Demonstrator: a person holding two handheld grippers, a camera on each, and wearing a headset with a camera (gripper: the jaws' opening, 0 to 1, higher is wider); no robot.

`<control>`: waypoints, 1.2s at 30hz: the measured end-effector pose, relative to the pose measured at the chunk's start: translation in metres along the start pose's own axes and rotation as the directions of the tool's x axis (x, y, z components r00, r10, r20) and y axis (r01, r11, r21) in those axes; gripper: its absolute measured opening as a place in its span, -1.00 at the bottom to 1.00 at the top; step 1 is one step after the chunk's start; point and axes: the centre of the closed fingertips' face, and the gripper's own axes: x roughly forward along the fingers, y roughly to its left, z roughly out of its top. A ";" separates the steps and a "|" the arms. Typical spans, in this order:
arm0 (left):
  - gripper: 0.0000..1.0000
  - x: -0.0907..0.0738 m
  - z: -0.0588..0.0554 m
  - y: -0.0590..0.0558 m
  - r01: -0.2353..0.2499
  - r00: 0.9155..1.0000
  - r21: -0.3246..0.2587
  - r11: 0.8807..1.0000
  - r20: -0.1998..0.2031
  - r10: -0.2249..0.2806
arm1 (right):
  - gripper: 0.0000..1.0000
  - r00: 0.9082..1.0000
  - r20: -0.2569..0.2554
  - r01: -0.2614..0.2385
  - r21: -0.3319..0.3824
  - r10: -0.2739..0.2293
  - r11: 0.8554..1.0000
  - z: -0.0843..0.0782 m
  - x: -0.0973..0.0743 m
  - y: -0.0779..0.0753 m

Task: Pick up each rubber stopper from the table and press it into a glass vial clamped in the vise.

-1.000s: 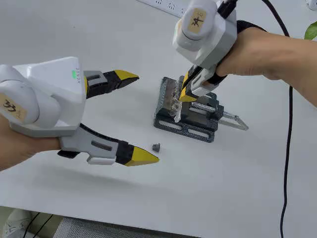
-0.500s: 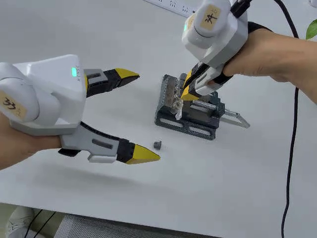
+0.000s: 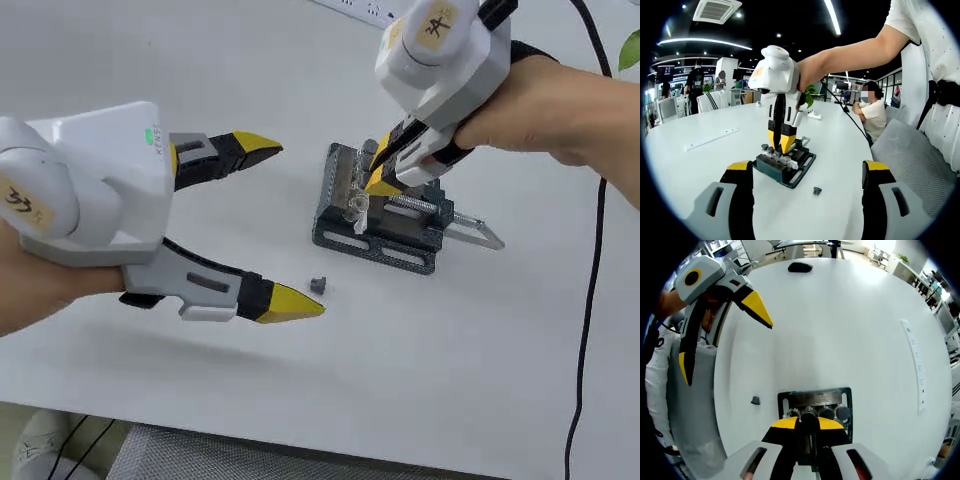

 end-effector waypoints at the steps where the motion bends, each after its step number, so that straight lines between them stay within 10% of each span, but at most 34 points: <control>1: 0.79 0.000 0.000 0.000 0.000 1.000 0.001 1.000 -0.001 0.000 | -0.83 1.000 0.006 0.002 0.009 -0.002 1.000 0.000 -0.001 0.000; 36: 0.73 0.004 0.000 0.000 0.010 1.000 -0.016 1.000 0.015 -0.010 | -0.91 0.999 -0.036 -0.017 0.071 0.019 0.997 0.001 0.003 -0.007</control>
